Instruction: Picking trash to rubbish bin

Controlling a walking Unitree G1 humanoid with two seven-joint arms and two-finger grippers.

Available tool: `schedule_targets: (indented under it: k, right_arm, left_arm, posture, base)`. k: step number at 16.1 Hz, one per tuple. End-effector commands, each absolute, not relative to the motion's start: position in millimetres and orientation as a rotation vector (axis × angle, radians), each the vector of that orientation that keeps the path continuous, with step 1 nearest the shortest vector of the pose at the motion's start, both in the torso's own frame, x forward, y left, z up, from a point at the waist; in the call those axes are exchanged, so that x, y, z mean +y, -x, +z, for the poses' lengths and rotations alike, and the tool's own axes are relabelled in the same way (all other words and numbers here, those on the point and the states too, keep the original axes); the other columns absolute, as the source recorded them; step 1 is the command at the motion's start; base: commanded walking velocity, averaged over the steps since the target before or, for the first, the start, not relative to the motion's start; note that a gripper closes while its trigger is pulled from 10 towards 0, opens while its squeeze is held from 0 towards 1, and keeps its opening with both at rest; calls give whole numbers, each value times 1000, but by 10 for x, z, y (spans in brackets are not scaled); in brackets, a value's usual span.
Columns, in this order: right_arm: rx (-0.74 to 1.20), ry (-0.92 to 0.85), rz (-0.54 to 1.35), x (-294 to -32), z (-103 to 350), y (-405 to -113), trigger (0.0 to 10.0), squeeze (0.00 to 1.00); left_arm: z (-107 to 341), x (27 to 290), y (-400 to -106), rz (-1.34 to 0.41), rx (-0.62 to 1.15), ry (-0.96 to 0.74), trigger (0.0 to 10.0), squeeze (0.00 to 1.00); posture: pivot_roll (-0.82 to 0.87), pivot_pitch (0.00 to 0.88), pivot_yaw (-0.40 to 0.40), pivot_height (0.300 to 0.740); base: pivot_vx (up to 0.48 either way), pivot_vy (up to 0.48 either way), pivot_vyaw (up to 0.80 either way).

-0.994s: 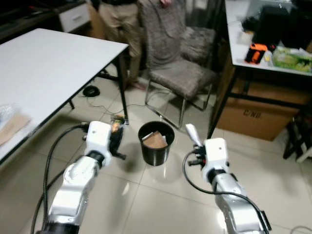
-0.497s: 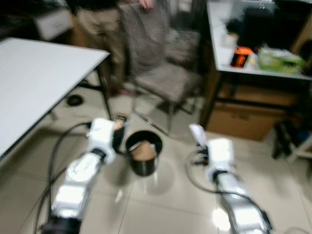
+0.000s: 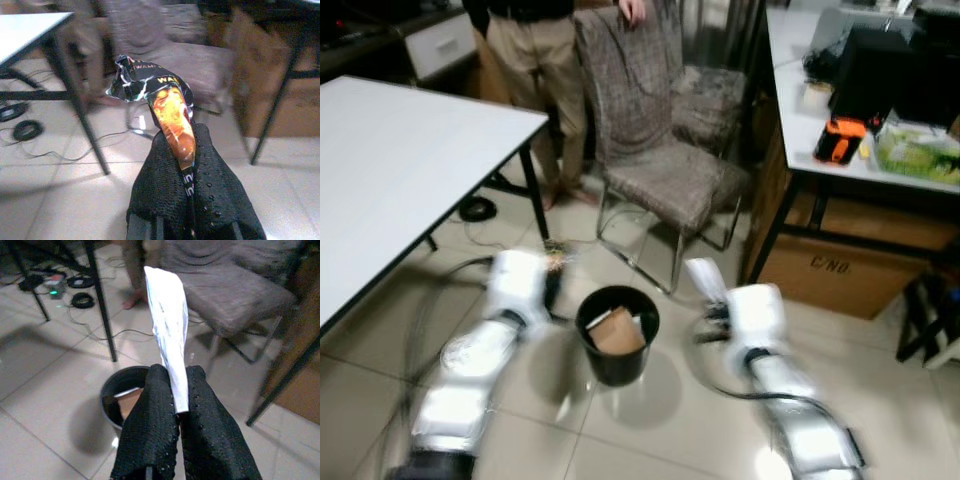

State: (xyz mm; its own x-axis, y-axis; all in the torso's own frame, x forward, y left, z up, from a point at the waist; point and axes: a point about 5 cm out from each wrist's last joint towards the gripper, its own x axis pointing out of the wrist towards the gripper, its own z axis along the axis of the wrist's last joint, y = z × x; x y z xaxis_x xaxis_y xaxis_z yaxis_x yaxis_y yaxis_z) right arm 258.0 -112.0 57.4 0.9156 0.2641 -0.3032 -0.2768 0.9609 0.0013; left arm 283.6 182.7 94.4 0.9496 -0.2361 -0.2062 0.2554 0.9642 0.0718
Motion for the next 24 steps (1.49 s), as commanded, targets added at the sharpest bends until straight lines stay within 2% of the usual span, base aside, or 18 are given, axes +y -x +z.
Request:
schedule_targets:
  k: [1,6,15,24]
  right_arm:
    - [324,96,255,-1275,529,-2576,10000,0]
    - [365,127,291,-1252,435,-2534,10000,0]
    - [370,129,300,-1260,405,-2544,10000,0]
    - [331,176,321,-1271,493,-2626,10000,0]
  left_arm:
    - [993,1689,-2863,-297,171,-105,10000,0]
    - [904,1653,-2824,-336,206,-132,10000,0]
    - [910,1663,-2808,-334,201,-138,10000,0]
    - [940,1644,-2977,-349,202,-152,10000,0]
  posture:
    - [-58,0,8,740]
    - [-75,0,29,740]
    - [-59,0,10,740]
    - [-97,0,53,740]
  base:
    - [405,0,0]
    - [409,0,0]
    - [407,0,0]
    - [401,0,0]
